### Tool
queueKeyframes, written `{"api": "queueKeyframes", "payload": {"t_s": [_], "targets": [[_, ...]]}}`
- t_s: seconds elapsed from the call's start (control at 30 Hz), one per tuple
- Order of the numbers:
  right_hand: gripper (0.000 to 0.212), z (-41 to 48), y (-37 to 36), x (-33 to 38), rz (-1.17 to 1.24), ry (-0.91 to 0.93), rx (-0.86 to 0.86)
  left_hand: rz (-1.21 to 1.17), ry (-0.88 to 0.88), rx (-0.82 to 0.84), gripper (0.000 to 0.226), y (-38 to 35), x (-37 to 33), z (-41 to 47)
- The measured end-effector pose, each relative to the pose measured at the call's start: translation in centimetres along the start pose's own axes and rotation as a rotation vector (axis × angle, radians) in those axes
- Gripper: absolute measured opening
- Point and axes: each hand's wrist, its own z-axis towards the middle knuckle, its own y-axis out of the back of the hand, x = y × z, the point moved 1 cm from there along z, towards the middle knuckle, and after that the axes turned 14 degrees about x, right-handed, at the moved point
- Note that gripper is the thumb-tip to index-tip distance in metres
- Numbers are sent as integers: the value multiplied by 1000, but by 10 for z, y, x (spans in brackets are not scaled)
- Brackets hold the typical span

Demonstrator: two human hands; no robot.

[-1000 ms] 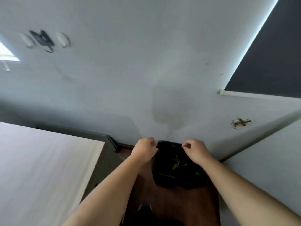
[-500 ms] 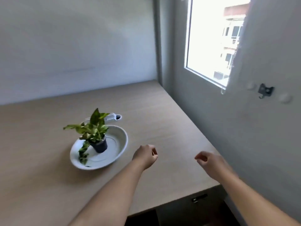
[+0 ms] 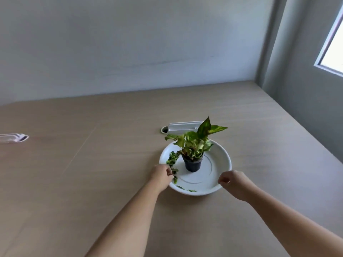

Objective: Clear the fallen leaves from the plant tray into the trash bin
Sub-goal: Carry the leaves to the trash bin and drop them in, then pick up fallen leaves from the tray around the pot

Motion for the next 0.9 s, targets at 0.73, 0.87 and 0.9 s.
{"api": "queueKeyframes", "payload": {"t_s": [0.73,0.87,0.9], "targets": [[11,113,-61,58,-299,-126,292,333,-209,395,20,-39,14,102],[15,111,-62,53,-236,-88,258,226,-192,422,14,-39,15,103],[15,110,-61,53,-209,-78,246,224,-199,400,17,-37,15,102]]}}
